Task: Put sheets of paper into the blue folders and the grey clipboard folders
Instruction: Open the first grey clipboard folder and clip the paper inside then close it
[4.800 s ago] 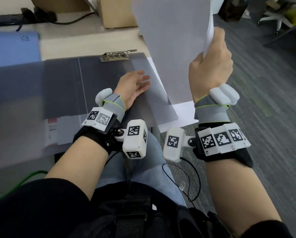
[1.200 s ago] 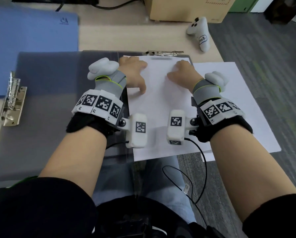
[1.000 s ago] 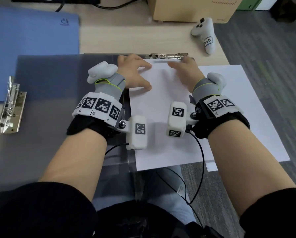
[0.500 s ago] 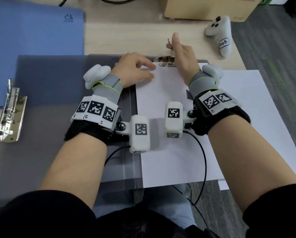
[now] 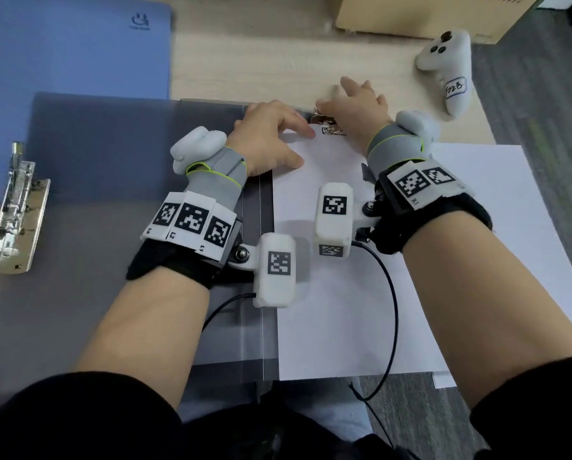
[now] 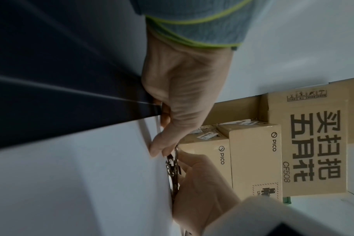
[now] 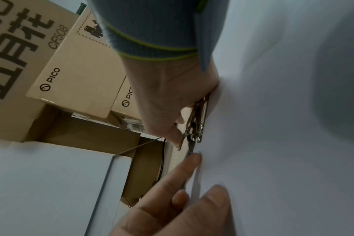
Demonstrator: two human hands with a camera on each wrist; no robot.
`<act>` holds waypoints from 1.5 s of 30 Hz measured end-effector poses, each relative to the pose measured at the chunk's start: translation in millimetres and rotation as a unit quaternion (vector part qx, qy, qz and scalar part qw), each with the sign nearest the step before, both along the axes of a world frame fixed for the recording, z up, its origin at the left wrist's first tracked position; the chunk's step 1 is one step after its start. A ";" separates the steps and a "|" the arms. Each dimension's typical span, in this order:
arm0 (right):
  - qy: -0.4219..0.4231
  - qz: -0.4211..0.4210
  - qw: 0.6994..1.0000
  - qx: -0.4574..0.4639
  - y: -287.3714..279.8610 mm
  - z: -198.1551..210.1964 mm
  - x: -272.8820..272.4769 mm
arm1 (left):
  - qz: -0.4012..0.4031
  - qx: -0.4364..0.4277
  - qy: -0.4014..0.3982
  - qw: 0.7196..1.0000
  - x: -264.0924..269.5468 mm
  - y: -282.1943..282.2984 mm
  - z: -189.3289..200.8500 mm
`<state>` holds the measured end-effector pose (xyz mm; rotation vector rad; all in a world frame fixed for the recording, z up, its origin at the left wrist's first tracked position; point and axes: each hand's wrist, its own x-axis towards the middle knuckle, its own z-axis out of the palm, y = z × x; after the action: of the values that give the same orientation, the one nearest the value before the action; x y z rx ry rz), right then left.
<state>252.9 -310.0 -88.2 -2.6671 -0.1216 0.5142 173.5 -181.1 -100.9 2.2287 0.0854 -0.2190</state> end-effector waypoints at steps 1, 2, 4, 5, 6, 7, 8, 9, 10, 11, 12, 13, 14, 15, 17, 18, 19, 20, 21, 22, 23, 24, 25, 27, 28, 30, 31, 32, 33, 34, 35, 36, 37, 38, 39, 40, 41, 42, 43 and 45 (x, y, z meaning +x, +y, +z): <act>-0.001 -0.002 1.000 -0.009 2.0 -0.7 0.2 | -0.001 0.000 0.000 1.000 -0.2 0.1 0.5; 0.000 -0.005 1.000 -0.009 3.2 1.3 -1.8 | -0.001 0.000 0.001 1.000 -0.7 0.0 0.9; 0.004 -0.034 0.999 0.000 4.0 -1.3 -4.3 | -0.007 0.001 0.004 1.000 -1.8 -1.0 2.0; 0.003 -0.047 0.999 0.002 4.8 -4.5 -2.4 | -0.009 0.003 0.005 1.000 -2.0 -1.7 3.3; 0.008 -0.052 0.999 0.006 5.4 -4.8 -4.7 | -0.010 0.005 0.007 1.000 -3.1 -2.2 4.4; 0.010 -0.053 0.999 0.007 5.7 -5.0 -5.9 | -0.010 0.004 0.009 1.000 -3.8 -2.8 5.4; 0.004 -0.050 0.999 0.008 6.1 -5.3 -6.3 | -0.010 0.003 0.010 1.000 -4.2 -3.2 6.3; 0.000 -0.050 0.999 0.006 5.8 -5.8 -5.7 | -0.011 0.003 0.012 1.000 -4.7 -3.6 7.1; -0.002 -0.051 0.999 0.008 5.7 -5.4 -6.2 | -0.013 0.004 0.014 1.000 -5.1 -3.8 8.0; -0.002 -0.053 0.999 0.008 5.0 -6.1 -6.2 | -0.013 0.003 0.016 1.000 -5.4 -4.1 8.3; -0.003 -0.052 0.999 0.010 3.9 -6.4 -6.7 | -0.013 0.002 0.019 1.000 -6.2 -4.5 9.3; -0.003 -0.050 0.999 0.011 2.9 -6.6 -7.1 | -0.014 0.001 0.019 1.000 -7.0 -4.7 10.2; -0.002 -0.046 0.999 0.015 1.5 -5.9 -8.4 | -0.014 0.000 0.020 1.000 -7.9 -4.8 11.3; -0.001 -0.044 0.999 0.022 0.1 -5.1 -10.1 | -0.013 -0.003 0.021 1.000 -8.6 -5.2 11.6; -0.007 -0.044 0.998 0.043 -4.0 -4.3 -12.3 | -0.008 -0.007 0.025 1.000 -10.3 -6.2 13.5; -0.011 -0.044 0.998 0.054 -6.6 -4.6 -13.8 | -0.004 -0.007 0.028 1.000 -11.2 -7.4 14.6; -0.016 -0.045 0.996 0.069 -9.6 -5.0 -15.2 | -0.002 -0.006 0.030 1.000 -11.5 -8.2 15.8; -0.020 -0.049 0.995 0.089 -13.0 -5.0 -17.1 | -0.001 -0.001 0.031 1.000 -12.2 -9.1 17.0; -0.024 -0.054 0.992 0.115 -17.0 -5.9 -18.9 | -0.002 0.004 0.033 0.999 -13.4 -10.0 18.1; -0.025 -0.059 0.988 0.140 -21.5 -6.1 -21.6 | -0.003 0.010 0.034 0.999 -14.4 -10.9 19.3; -0.024 -0.063 0.984 0.162 -25.0 -7.1 -23.8 | -0.001 0.017 0.036 0.999 -14.1 -10.6 18.5; -0.025 -0.066 0.981 0.179 -29.0 -8.3 -26.3 | 0.001 0.031 0.035 0.999 -14.5 -10.5 18.3; -0.031 -0.067 0.979 0.191 -33.7 -9.0 -30.0 | 0.002 0.051 0.033 0.998 -15.7 -11.2 18.1; -0.049 -0.072 0.973 0.214 -43.2 -9.4 -38.0 | -0.001 0.094 0.033 0.995 -19.6 -15.5 20.6; -0.055 -0.080 0.968 0.231 -48.3 -9.4 -42.3 | -0.005 0.113 0.037 0.993 -22.9 -19.7 23.3; -0.065 -0.103 0.957 0.265 -58.8 -9.2 -51.6 | -0.019 0.143 0.042 0.989 -28.8 -28.6 28.3; -0.074 -0.111 0.952 0.277 -64.0 -8.9 -56.2 | -0.026 0.154 0.044 0.987 -31.1 -34.1 29.9; -0.083 -0.116 0.948 0.286 -71.4 -7.5 -62.2 | -0.034 0.162 0.044 0.985 -35.0 -42.0 31.8; -0.090 -0.120 0.944 0.294 -78.9 -5.4 -68.0 | -0.041 0.167 0.043 0.984 -38.4 -50.4 33.1; -0.093 -0.121 0.941 0.301 -82.3 -4.0 -70.4 | -0.047 0.167 0.044 0.984 -39.7 -55.5 33.6; -0.097 -0.126 0.938 0.307 -89.7 -1.8 -76.5 | -0.056 0.168 0.046 0.983 -43.2 -64.4 33.8; -0.102 -0.127 0.936 0.313 -95.8 1.1 -83.2 | -0.065 0.165 0.045 0.983 -46.8 -72.7 34.3; -0.104 -0.130 0.934 0.316 -95.7 3.2 -85.8 | -0.068 0.157 0.045 0.984 -47.5 -75.8 34.6; -0.108 -0.136 0.931 0.321 -100.2 5.7 -91.6 | -0.075 0.144 0.046 0.986 -50.4 -83.0 34.8; -0.115 -0.146 0.927 0.325 -107.7 7.9 -98.8 | -0.084 0.122 0.048 0.988 -53.9 -92.3 35.2; -0.124 -0.156 0.924 0.328 -115.6 8.8 -105.1 | -0.092 0.097 0.048 0.990 -57.8 -101.7 36.3; -0.131 -0.169 0.920 0.328 -124.4 9.7 -111.6 | -0.101 0.076 0.048 0.991 -61.9 -111.4 38.0; -0.139 -0.184 0.917 0.326 -133.1 9.6 -118.6 | -0.112 0.064 0.043 0.991 -66.1 -120.9 39.6; -0.149 -0.197 0.915 0.319 -141.5 8.9 -125.5 | -0.124 0.055 0.036 0.990 -69.4 -129.7 40.3; -0.169 -0.219 0.912 0.301 -157.5 7.1 -138.8 | -0.142 0.038 0.022 0.989 -74.1 -145.3 40.7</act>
<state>114.1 -467.6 -81.1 -2.0503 0.1887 -0.1272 99.4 -326.4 -60.2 2.3084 -0.2042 -0.4251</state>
